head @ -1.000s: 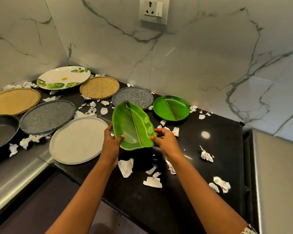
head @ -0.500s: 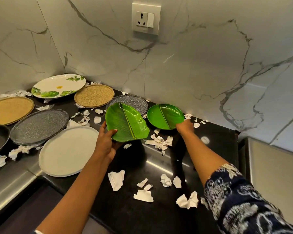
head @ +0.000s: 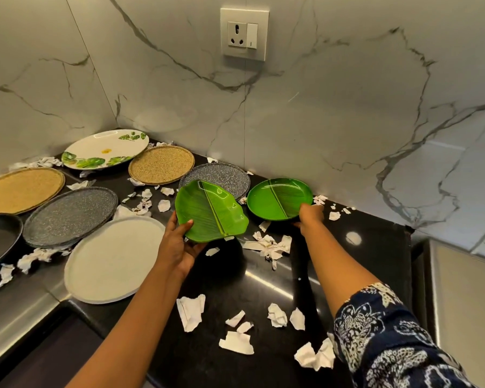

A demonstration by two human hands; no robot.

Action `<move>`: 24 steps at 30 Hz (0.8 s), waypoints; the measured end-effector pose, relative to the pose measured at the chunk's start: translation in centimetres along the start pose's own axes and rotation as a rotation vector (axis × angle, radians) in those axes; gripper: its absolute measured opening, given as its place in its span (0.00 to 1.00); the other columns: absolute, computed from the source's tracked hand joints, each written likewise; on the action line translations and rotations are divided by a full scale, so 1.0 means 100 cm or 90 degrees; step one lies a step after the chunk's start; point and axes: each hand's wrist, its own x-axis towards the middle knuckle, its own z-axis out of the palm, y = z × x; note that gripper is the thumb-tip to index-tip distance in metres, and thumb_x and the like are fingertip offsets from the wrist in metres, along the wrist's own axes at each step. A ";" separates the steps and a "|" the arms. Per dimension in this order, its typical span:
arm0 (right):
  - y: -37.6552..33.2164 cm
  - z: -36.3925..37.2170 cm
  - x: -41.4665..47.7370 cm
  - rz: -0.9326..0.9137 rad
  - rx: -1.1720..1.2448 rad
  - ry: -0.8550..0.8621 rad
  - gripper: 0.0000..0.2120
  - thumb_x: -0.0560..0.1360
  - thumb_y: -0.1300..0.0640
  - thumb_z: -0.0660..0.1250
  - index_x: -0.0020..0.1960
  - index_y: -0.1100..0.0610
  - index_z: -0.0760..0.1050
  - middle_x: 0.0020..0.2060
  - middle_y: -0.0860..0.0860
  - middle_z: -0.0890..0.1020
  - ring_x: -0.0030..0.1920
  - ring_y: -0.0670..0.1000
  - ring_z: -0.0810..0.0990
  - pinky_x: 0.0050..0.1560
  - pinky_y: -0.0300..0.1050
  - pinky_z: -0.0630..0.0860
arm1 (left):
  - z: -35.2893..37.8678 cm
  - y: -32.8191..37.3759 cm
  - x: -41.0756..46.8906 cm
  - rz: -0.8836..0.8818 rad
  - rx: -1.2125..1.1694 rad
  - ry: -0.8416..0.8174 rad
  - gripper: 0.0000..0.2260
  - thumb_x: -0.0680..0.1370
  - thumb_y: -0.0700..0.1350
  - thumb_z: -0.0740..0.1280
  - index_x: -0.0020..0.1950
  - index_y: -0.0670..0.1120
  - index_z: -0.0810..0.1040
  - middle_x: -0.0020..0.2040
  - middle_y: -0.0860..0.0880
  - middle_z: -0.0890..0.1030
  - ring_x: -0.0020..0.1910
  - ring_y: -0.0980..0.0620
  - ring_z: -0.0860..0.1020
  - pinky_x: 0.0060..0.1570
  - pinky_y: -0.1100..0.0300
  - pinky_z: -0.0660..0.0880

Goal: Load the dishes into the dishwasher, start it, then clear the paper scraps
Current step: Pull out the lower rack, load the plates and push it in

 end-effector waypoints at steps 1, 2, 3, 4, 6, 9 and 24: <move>-0.001 0.001 -0.003 0.016 0.074 -0.017 0.24 0.77 0.65 0.57 0.72 0.61 0.57 0.64 0.60 0.70 0.60 0.61 0.74 0.50 0.61 0.78 | 0.001 0.001 -0.001 0.000 -0.005 0.002 0.23 0.79 0.35 0.60 0.71 0.52 0.68 0.56 0.47 0.77 0.46 0.48 0.79 0.28 0.56 0.79; -0.002 0.002 -0.005 0.025 0.126 -0.026 0.24 0.77 0.65 0.57 0.72 0.60 0.57 0.64 0.59 0.70 0.60 0.61 0.74 0.50 0.62 0.77 | 0.002 0.003 -0.001 0.001 -0.009 0.005 0.23 0.79 0.35 0.60 0.71 0.52 0.68 0.56 0.47 0.77 0.46 0.48 0.79 0.28 0.56 0.79; -0.002 0.002 -0.008 0.026 0.148 -0.028 0.23 0.77 0.65 0.56 0.72 0.60 0.57 0.63 0.59 0.70 0.59 0.61 0.75 0.50 0.62 0.77 | 0.002 0.005 -0.002 0.001 -0.010 0.007 0.23 0.79 0.35 0.60 0.71 0.52 0.68 0.58 0.46 0.77 0.46 0.48 0.79 0.28 0.56 0.79; -0.002 0.002 -0.011 0.020 0.155 -0.031 0.22 0.77 0.65 0.56 0.70 0.61 0.59 0.62 0.59 0.71 0.59 0.61 0.75 0.50 0.62 0.77 | 0.001 0.007 -0.004 0.003 -0.009 0.006 0.22 0.79 0.35 0.60 0.71 0.52 0.68 0.59 0.46 0.76 0.46 0.48 0.79 0.28 0.56 0.79; -0.002 -0.001 -0.020 -0.006 0.169 -0.039 0.18 0.76 0.66 0.56 0.65 0.61 0.66 0.58 0.59 0.75 0.55 0.59 0.77 0.50 0.60 0.77 | -0.002 0.011 -0.008 0.014 -0.005 -0.009 0.21 0.79 0.35 0.59 0.69 0.53 0.70 0.58 0.47 0.77 0.47 0.47 0.79 0.28 0.56 0.79; -0.003 -0.016 -0.047 -0.060 0.206 -0.025 0.12 0.74 0.68 0.55 0.52 0.59 0.72 0.48 0.59 0.77 0.45 0.56 0.76 0.48 0.52 0.76 | -0.008 0.019 -0.019 0.035 -0.005 -0.036 0.22 0.78 0.33 0.58 0.66 0.55 0.71 0.58 0.48 0.78 0.50 0.47 0.79 0.32 0.53 0.81; 0.138 -0.141 -0.372 -0.233 0.233 0.088 0.09 0.76 0.64 0.60 0.52 0.52 0.73 0.49 0.55 0.78 0.52 0.56 0.77 0.57 0.54 0.75 | -0.163 0.040 -0.220 0.058 0.081 -0.102 0.16 0.82 0.42 0.56 0.69 0.51 0.71 0.61 0.48 0.80 0.56 0.45 0.80 0.45 0.48 0.81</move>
